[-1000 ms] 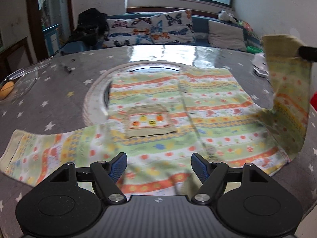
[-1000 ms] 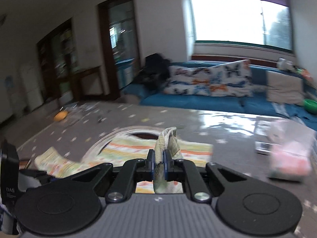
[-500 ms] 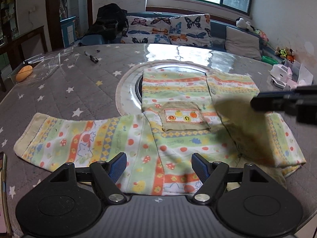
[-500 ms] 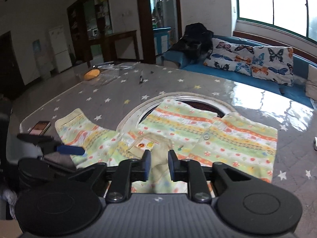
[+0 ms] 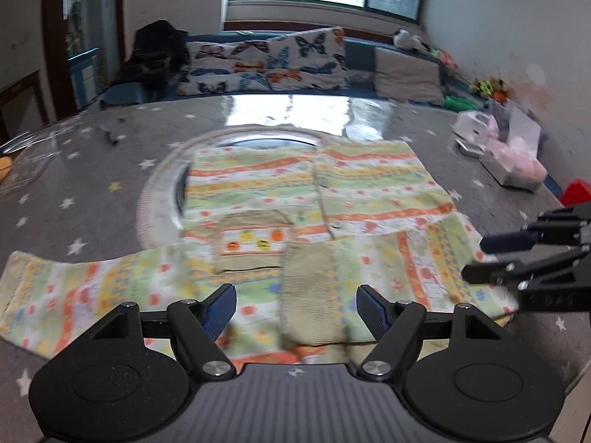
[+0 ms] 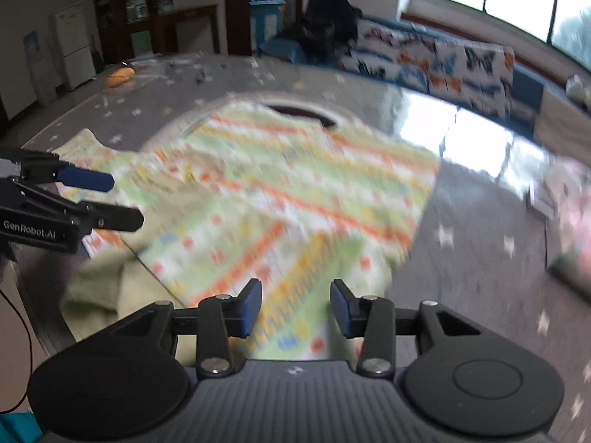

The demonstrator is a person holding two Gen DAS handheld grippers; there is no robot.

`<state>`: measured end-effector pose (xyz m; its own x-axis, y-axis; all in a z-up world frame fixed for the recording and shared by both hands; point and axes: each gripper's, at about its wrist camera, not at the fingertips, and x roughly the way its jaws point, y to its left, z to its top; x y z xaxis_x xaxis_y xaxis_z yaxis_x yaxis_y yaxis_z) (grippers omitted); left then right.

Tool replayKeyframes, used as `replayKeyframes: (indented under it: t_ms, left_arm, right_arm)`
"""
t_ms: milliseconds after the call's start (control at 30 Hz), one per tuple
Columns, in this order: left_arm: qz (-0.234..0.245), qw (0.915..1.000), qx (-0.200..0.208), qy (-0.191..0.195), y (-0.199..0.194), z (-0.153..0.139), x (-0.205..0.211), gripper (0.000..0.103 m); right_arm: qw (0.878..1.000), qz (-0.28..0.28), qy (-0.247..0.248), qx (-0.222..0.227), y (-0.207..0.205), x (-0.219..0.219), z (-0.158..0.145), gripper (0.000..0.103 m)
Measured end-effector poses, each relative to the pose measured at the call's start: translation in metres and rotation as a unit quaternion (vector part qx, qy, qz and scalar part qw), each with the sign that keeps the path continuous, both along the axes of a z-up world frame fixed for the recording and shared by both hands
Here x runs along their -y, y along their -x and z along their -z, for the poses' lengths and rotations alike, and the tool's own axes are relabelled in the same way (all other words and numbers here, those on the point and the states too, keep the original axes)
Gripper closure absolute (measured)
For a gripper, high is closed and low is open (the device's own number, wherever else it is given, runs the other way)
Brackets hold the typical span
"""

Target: Fold clothes

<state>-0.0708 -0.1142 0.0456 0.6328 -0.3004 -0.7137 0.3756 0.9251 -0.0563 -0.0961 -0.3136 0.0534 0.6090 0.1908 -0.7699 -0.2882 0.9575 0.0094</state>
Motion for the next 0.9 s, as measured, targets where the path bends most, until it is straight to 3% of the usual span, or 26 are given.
replayKeyframes:
  t_ms: [133,267,533,667,900]
  left_arm:
    - [0.005,0.9997,-0.015,-0.017,-0.003,0.014,0.008,0.029]
    - [-0.003,0.9993,-0.026,-0.025,-0.006,0.021,0.003,0.029]
    - [-0.015,0.9990,-0.034,-0.026,-0.009,0.023,-0.002,0.033]
    - [-0.019,0.9988,-0.036,-0.025,-0.009,0.024,-0.007,0.033]
    - [-0.050,0.9986,-0.018,-0.005,-0.001,0.007,-0.029,0.033]
  right_arm:
    - [1.000,0.012,-0.009,-0.013,0.004,0.012,0.016,0.062]
    - [0.999,0.017,-0.025,0.011,0.003,0.021,0.001,0.060]
    - [0.997,0.063,-0.041,0.022,-0.030,0.035,0.011,0.061]
    - [0.998,0.058,-0.018,0.009,-0.039,0.029,0.024,0.061]
    - [0.999,0.035,-0.018,0.024,-0.032,0.016,0.014,0.061]
